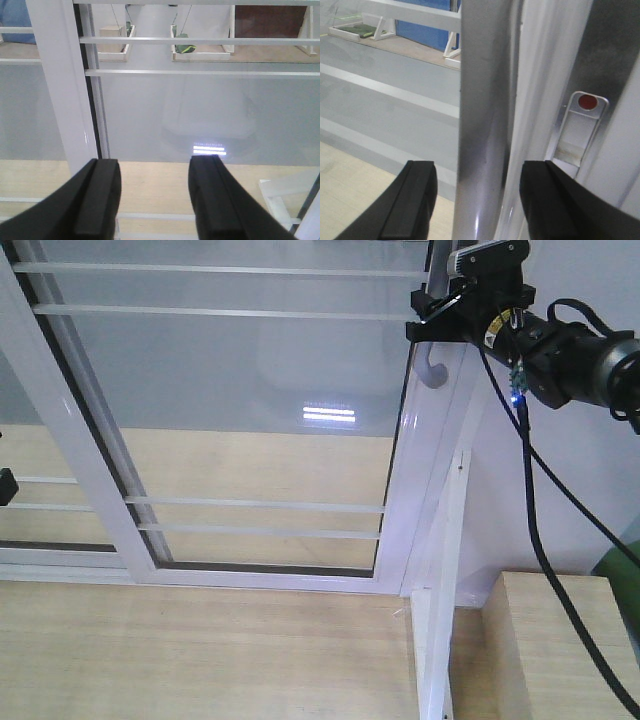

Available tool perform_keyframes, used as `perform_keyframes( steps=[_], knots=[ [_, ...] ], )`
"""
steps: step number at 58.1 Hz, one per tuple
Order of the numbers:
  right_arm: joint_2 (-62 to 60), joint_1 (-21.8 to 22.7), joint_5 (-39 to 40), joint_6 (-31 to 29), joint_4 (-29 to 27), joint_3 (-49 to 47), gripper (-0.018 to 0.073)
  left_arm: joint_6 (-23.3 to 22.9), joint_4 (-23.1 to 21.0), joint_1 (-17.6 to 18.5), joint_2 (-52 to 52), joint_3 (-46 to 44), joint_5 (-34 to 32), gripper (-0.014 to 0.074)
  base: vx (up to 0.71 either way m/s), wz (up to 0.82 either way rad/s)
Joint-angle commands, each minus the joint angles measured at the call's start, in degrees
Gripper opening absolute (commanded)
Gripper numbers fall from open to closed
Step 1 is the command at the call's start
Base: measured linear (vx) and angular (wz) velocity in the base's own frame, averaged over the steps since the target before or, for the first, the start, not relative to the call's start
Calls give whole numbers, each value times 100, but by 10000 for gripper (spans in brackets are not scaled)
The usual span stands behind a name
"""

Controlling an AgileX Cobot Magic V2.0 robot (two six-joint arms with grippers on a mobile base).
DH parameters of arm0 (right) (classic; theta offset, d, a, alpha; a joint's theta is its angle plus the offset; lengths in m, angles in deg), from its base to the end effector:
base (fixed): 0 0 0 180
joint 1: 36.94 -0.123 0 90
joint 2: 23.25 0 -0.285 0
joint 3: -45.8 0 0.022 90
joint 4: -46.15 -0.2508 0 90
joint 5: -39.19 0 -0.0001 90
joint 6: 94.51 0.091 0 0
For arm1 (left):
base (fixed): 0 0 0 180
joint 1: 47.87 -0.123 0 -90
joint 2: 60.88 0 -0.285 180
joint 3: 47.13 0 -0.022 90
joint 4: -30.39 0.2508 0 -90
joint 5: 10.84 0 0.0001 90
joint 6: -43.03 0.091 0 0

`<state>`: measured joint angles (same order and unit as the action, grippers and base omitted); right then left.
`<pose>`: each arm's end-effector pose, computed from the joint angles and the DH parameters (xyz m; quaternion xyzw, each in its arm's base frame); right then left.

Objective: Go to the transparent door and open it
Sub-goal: 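Raise the right gripper to the silver handle and grip it, then pull the handle with the right gripper, sliding the door open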

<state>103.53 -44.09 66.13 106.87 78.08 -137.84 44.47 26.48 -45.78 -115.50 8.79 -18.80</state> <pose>0.4733 0.0813 0.2174 -0.1750 0.7430 0.0894 0.6398 0.1663 -0.0052 0.2680 -0.0053 0.7804 -0.0210 0.6249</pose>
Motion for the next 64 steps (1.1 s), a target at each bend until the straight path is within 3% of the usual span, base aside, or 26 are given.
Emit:
perform_keyframes(
  steps=[1,14,40,64],
  knots=[
    [-188,10,388,-19,-99,-355,405,-52,-14,29,14,-210,-483,447,0,0],
    [-99,-7,511,349,-32,-460,383,-52,-14,29,14,-210,-465,447,0,0],
    [117,-456,556,309,-52,-882,383,-52,-14,29,14,-210,-446,447,0,0],
    [379,-910,71,422,-53,-1693,383,-52,-14,29,14,-210,-446,447,0,0]
  ],
)
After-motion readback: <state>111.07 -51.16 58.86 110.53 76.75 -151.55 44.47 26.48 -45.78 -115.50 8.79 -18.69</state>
